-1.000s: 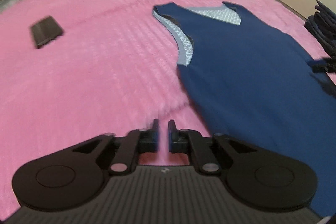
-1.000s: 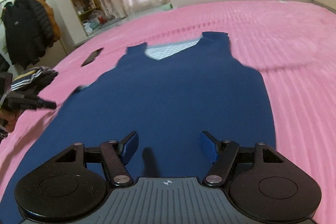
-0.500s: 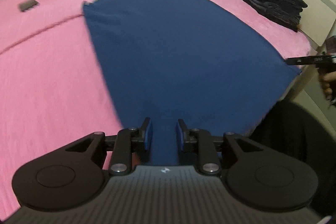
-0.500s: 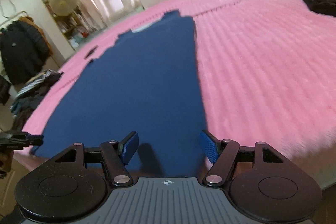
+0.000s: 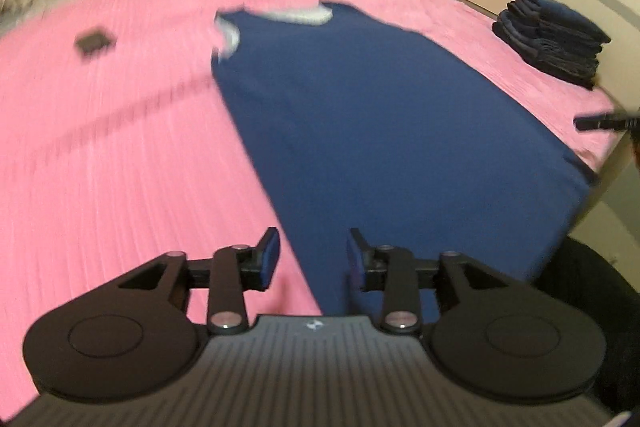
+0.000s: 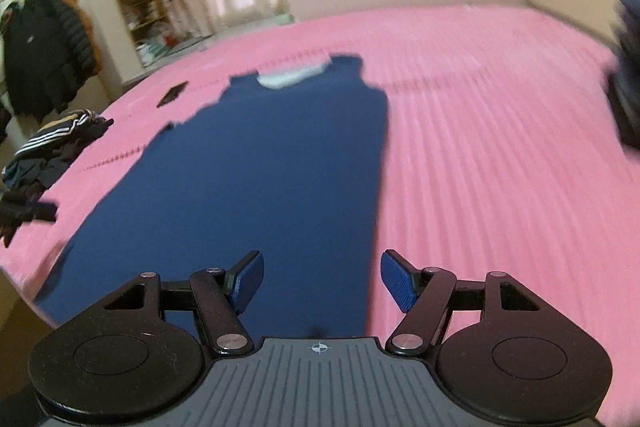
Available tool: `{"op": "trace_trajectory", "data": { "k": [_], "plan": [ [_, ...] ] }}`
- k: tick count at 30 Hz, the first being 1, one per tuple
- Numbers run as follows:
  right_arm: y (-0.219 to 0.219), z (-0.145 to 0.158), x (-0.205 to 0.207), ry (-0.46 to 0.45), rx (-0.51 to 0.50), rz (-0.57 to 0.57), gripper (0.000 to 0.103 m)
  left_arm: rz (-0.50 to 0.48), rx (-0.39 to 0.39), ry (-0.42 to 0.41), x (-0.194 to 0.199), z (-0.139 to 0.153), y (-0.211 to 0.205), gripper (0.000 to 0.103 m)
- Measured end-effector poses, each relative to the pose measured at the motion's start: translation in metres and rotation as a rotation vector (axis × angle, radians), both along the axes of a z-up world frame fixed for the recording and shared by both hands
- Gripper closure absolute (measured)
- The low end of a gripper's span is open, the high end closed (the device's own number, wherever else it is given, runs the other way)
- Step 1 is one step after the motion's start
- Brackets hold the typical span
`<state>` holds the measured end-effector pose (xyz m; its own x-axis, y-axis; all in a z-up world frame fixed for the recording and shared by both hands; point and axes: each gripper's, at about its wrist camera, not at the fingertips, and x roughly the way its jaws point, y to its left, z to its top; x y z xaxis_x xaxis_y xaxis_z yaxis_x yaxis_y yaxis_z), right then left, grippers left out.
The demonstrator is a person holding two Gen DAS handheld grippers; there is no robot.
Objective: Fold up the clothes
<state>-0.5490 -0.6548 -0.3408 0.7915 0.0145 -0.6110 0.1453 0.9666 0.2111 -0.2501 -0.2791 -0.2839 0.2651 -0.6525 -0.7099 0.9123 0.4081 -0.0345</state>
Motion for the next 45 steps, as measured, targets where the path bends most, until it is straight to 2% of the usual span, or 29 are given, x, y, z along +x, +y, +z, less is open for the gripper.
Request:
{"op": "trace_trajectory", "data": {
  "k": [4, 7, 10, 14, 19, 21, 25, 28, 32, 36, 37, 38, 39, 40, 42, 45],
  "plan": [
    [-0.040, 0.005, 0.125, -0.029, -0.072, 0.116, 0.035, -0.057, -0.009, -0.083, 0.084, 0.011, -0.078, 0.061],
    [-0.074, -0.007, 0.207, -0.052, -0.085, 0.102, 0.035, -0.071, -0.003, -0.139, 0.151, 0.013, -0.155, 0.060],
    [-0.097, -0.017, 0.272, -0.040, -0.035, 0.083, 0.035, -0.055, 0.019, -0.164, 0.209, 0.010, -0.219, 0.060],
    [-0.108, -0.017, 0.335, 0.004, -0.083, 0.181, 0.035, -0.038, 0.071, -0.158, 0.272, 0.007, -0.290, 0.060],
    [-0.133, -0.016, 0.393, 0.069, -0.176, 0.272, 0.035, -0.061, 0.194, -0.128, 0.332, -0.015, -0.354, 0.060],
    [-0.151, -0.017, 0.414, 0.095, -0.179, 0.267, 0.035, -0.076, 0.229, -0.116, 0.347, -0.026, -0.370, 0.060],
    [-0.177, -0.026, 0.450, 0.148, -0.135, 0.277, 0.036, -0.113, 0.291, -0.090, 0.369, -0.043, -0.394, 0.063],
    [-0.186, -0.037, 0.476, 0.207, -0.117, 0.315, 0.061, -0.156, 0.311, -0.053, 0.377, -0.053, -0.401, 0.067],
    [-0.190, -0.053, 0.499, 0.257, -0.122, 0.350, 0.061, -0.222, 0.315, -0.015, 0.384, -0.055, -0.404, 0.073],
    [-0.194, -0.063, 0.511, 0.266, -0.075, 0.364, 0.061, -0.252, 0.323, -0.001, 0.386, -0.054, -0.405, 0.074],
    [-0.196, -0.065, 0.512, 0.265, -0.058, 0.367, 0.061, -0.255, 0.322, -0.002, 0.385, -0.055, -0.405, 0.077],
    [-0.196, -0.065, 0.515, 0.270, -0.043, 0.365, 0.077, -0.258, 0.320, 0.000, 0.384, -0.055, -0.405, 0.079],
    [-0.196, -0.064, 0.514, 0.273, -0.032, 0.370, 0.086, -0.261, 0.318, 0.001, 0.382, -0.055, -0.405, 0.084],
    [-0.195, -0.062, 0.513, 0.277, -0.023, 0.377, 0.101, -0.263, 0.316, 0.000, 0.380, -0.056, -0.405, 0.089],
    [-0.188, -0.053, 0.505, 0.263, -0.046, 0.386, 0.101, -0.266, 0.313, -0.014, 0.374, -0.055, -0.404, 0.096],
    [-0.176, -0.031, 0.478, 0.187, -0.084, 0.368, 0.101, -0.255, 0.304, -0.063, 0.361, -0.052, -0.400, 0.102]
  ]
}}
